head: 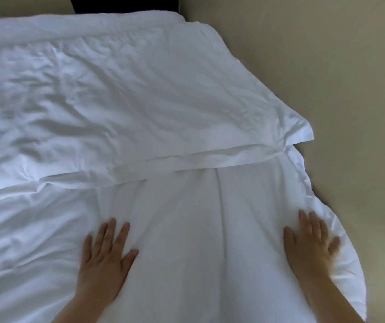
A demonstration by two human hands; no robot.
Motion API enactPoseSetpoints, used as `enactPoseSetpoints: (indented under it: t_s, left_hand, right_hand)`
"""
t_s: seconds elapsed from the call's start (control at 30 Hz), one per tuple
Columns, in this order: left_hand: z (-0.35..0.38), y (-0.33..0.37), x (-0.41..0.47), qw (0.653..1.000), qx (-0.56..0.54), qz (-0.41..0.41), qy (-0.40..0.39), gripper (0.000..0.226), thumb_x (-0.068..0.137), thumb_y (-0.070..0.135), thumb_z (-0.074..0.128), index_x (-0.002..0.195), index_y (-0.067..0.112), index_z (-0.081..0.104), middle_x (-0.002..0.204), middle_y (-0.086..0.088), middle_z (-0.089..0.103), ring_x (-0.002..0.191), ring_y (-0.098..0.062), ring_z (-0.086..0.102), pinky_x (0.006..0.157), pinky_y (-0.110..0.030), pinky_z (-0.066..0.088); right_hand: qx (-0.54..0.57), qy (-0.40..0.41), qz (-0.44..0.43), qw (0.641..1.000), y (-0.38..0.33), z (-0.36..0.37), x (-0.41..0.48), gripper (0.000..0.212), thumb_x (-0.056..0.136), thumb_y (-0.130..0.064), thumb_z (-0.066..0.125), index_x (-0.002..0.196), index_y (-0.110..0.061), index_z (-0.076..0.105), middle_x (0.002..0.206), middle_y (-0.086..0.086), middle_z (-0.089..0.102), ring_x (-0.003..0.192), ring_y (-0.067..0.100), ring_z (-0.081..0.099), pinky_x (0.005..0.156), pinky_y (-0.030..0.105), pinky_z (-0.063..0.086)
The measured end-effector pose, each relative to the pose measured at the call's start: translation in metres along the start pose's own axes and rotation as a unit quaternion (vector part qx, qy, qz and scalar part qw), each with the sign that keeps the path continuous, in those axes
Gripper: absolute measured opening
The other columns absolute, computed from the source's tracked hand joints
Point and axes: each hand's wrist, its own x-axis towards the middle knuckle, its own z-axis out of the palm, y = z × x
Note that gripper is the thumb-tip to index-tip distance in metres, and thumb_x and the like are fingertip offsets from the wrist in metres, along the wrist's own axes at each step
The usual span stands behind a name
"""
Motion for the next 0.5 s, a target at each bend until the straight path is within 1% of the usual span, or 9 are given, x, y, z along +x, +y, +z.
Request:
enactPoseSetpoints:
  t_s: [0.07, 0.1, 0.13, 0.17, 0.2, 0.27, 0.33, 0.43, 0.5]
  left_hand:
    - [0.002, 0.001, -0.018, 0.999, -0.034, 0.015, 0.017, 0.054, 0.095, 0.053, 0.005, 0.146, 0.034, 0.005, 0.132, -0.016, 0.053, 0.138, -0.011, 0.009, 0.113, -0.023, -0.006]
    - [0.003, 0.0, -0.032, 0.998, -0.05, 0.031, 0.022, 0.055, 0.095, 0.053, 0.006, 0.146, 0.035, 0.002, 0.144, -0.007, 0.04, 0.141, -0.004, 0.003, 0.113, -0.022, -0.004]
    - [0.004, -0.003, -0.048, 0.996, -0.062, 0.052, 0.023, 0.055, 0.094, 0.055, 0.007, 0.146, 0.036, 0.001, 0.153, 0.004, 0.021, 0.141, 0.002, -0.002, 0.113, -0.022, -0.003]
    - [0.003, -0.007, -0.066, 0.995, -0.072, 0.073, 0.017, 0.057, 0.093, 0.057, 0.008, 0.146, 0.037, 0.002, 0.155, 0.014, 0.005, 0.14, 0.004, -0.004, 0.114, -0.021, -0.002]
    - [0.002, -0.012, -0.086, 0.993, -0.08, 0.091, 0.003, 0.059, 0.092, 0.06, 0.009, 0.146, 0.038, 0.004, 0.154, 0.018, -0.002, 0.14, 0.005, -0.004, 0.114, -0.021, -0.001]
    - [0.001, -0.02, -0.127, 0.989, -0.077, 0.121, -0.02, 0.068, 0.085, 0.07, 0.01, 0.146, 0.038, 0.004, 0.154, 0.021, -0.003, 0.14, 0.006, -0.003, 0.113, -0.021, 0.0]
    - [0.001, -0.026, -0.159, 0.988, -0.056, 0.141, -0.044, 0.081, 0.078, 0.077, 0.011, 0.147, 0.035, 0.005, 0.155, 0.017, -0.002, 0.141, 0.004, -0.002, 0.113, -0.023, 0.001]
    - [0.006, -0.033, -0.184, 0.986, -0.025, 0.156, -0.06, 0.087, 0.076, 0.079, 0.01, 0.148, 0.03, 0.005, 0.156, 0.012, -0.001, 0.142, -0.001, -0.002, 0.113, -0.029, 0.001]
    - [0.011, -0.036, -0.187, 0.986, -0.019, 0.165, -0.025, 0.077, 0.082, 0.072, 0.008, 0.148, 0.031, 0.005, 0.156, 0.012, -0.002, 0.142, -0.001, -0.003, 0.114, -0.031, 0.001]
  right_hand:
    - [0.035, 0.001, 0.062, 0.997, 0.02, 0.004, -0.037, 0.058, 0.096, -0.038, 0.033, 0.148, -0.02, 0.013, 0.157, 0.002, 0.005, 0.144, 0.018, 0.0, 0.113, 0.039, -0.005]
    - [0.069, 0.011, 0.095, 0.993, 0.028, 0.007, -0.056, 0.061, 0.094, -0.038, 0.038, 0.147, -0.02, 0.015, 0.156, 0.002, 0.006, 0.143, 0.019, 0.001, 0.114, 0.039, -0.003]
    - [0.11, 0.023, 0.125, 0.986, 0.033, 0.009, -0.076, 0.063, 0.092, -0.04, 0.041, 0.147, -0.019, 0.017, 0.156, 0.004, 0.008, 0.143, 0.021, 0.005, 0.114, 0.038, 0.001]
    - [0.152, 0.036, 0.145, 0.977, 0.038, 0.012, -0.095, 0.066, 0.089, -0.042, 0.041, 0.147, -0.017, 0.019, 0.155, 0.007, 0.012, 0.143, 0.024, 0.008, 0.114, 0.039, 0.004]
    - [0.187, 0.05, 0.148, 0.97, 0.041, 0.016, -0.113, 0.067, 0.088, -0.041, 0.043, 0.146, -0.014, 0.022, 0.154, 0.01, 0.016, 0.142, 0.027, 0.012, 0.114, 0.039, 0.007]
    - [0.272, 0.062, 0.15, 0.948, 0.044, 0.023, -0.143, 0.064, 0.09, -0.028, 0.051, 0.145, -0.011, 0.024, 0.152, 0.012, 0.021, 0.14, 0.029, 0.019, 0.113, 0.04, 0.015]
    - [0.404, 0.056, 0.192, 0.893, 0.044, 0.03, -0.164, 0.063, 0.09, -0.019, 0.054, 0.145, -0.014, 0.022, 0.149, 0.01, 0.028, 0.134, 0.029, 0.031, 0.106, 0.04, 0.029]
    - [0.578, 0.016, 0.297, 0.759, 0.043, 0.042, -0.183, 0.062, 0.092, -0.028, 0.052, 0.145, -0.018, 0.023, 0.143, 0.008, 0.038, 0.125, 0.029, 0.044, 0.1, 0.039, 0.039]
    - [0.659, -0.019, 0.339, 0.671, 0.046, 0.051, -0.193, 0.053, 0.093, -0.031, 0.05, 0.14, -0.012, 0.034, 0.13, 0.01, 0.052, 0.113, 0.027, 0.053, 0.094, 0.039, 0.045]
